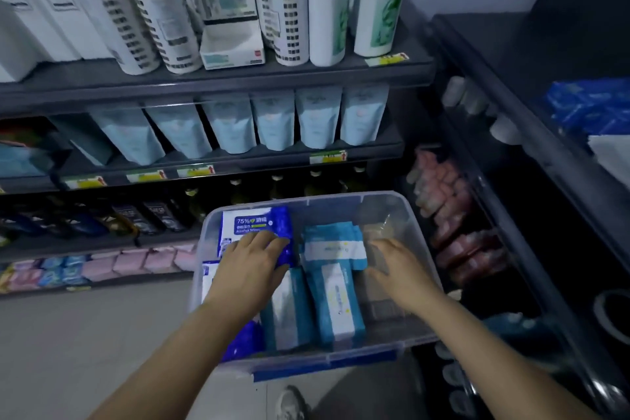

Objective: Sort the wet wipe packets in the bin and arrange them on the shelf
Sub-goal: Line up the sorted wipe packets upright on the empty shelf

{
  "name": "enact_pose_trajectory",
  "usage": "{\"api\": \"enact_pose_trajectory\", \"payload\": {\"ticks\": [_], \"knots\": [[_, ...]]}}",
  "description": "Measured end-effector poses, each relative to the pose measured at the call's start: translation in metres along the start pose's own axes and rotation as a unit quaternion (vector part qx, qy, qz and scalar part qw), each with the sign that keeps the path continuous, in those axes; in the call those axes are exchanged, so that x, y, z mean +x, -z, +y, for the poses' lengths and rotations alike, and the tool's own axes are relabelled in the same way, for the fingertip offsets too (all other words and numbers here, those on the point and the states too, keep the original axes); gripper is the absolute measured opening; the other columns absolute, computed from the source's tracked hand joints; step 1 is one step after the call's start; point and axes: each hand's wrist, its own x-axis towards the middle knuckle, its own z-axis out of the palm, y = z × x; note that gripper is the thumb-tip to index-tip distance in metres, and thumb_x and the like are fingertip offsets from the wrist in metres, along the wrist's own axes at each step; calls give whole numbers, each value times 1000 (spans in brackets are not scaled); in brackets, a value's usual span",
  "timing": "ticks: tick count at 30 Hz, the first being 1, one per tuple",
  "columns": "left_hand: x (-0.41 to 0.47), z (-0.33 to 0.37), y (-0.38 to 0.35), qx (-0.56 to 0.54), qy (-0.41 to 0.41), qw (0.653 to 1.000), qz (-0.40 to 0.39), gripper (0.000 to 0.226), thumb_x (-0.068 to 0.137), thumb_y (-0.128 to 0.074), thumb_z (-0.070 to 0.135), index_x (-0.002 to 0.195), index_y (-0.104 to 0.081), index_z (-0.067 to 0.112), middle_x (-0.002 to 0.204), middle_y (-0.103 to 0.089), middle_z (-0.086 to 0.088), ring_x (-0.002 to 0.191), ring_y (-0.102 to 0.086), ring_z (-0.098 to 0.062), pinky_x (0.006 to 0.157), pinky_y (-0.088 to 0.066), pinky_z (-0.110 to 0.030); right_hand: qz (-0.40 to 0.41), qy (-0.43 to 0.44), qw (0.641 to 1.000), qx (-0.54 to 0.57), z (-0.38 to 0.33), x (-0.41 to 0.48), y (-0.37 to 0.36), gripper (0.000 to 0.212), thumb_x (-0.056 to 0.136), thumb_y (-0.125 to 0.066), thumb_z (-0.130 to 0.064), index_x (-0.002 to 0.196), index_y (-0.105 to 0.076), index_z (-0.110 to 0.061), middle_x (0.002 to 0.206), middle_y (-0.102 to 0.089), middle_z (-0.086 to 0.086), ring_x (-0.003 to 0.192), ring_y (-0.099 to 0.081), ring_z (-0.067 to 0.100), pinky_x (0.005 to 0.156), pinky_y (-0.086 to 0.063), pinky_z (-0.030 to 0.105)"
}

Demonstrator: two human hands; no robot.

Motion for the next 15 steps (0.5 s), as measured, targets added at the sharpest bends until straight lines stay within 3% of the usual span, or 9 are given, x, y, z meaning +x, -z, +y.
{"api": "enact_pose_trajectory", "payload": {"ticks": [7,11,15], "knots": [[38,-17,-38,-39,-41,998,-9,50,60,-87,24,106,-70,13,97,-68,-4,86,-64,-29,71,-54,-40,-44,-29,998,-27,-3,68,-35,57,90,-59,-23,141,-37,-12,140,-42,7,127,-41,22,107,-34,32],[40,-25,-52,-48,-32,998,6,50,63,-86,23,109,-68,13,103,-67,-4,94,-63,-29,79,-51,-41,-103,-17,994,-44,-4,107,-51,70,91,-59,-22,148,-20,-12,155,-20,7,139,-27,24,114,-24,34],[42,-30,-52,-45,-7,999,22,43,69,-80,21,109,-68,11,105,-66,-6,95,-62,-31,79,-51,-42,-192,3,975,-110,-1,135,-65,83,90,-60,-30,150,-5,-13,159,-3,4,146,-1,23,118,-9,36]]}}
